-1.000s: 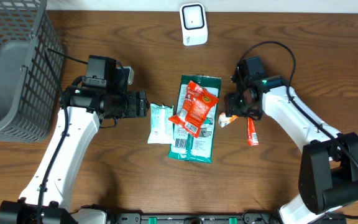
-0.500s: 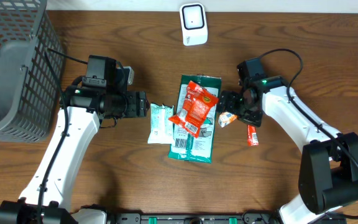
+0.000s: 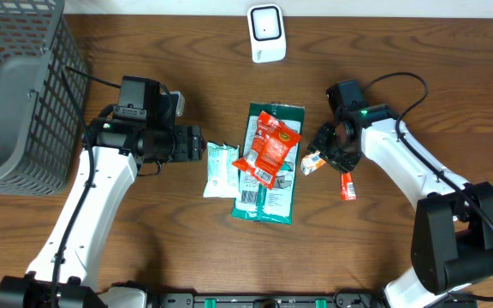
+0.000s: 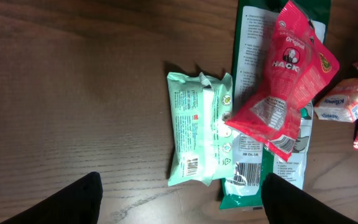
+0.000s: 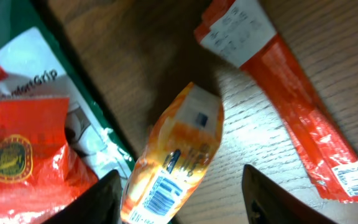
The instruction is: Scan the item barcode
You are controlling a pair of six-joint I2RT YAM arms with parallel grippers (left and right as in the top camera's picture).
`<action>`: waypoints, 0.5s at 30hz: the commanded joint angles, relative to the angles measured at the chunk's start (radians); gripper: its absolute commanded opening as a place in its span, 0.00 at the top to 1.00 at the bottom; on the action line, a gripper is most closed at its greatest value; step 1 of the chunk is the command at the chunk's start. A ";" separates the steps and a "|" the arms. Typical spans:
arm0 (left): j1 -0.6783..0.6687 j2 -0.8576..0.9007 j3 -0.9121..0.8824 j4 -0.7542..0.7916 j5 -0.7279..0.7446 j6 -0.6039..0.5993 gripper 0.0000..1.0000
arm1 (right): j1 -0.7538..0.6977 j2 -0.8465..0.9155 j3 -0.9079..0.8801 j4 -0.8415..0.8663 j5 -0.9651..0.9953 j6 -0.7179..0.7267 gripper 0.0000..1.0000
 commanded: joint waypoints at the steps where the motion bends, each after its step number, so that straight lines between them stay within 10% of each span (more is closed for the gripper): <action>1: 0.001 -0.009 0.011 -0.003 -0.010 -0.006 0.18 | 0.012 0.000 -0.017 0.016 0.039 0.089 0.45; 15: 0.001 -0.009 0.011 -0.003 -0.010 -0.006 0.18 | 0.044 0.000 -0.034 0.070 0.091 -0.050 0.62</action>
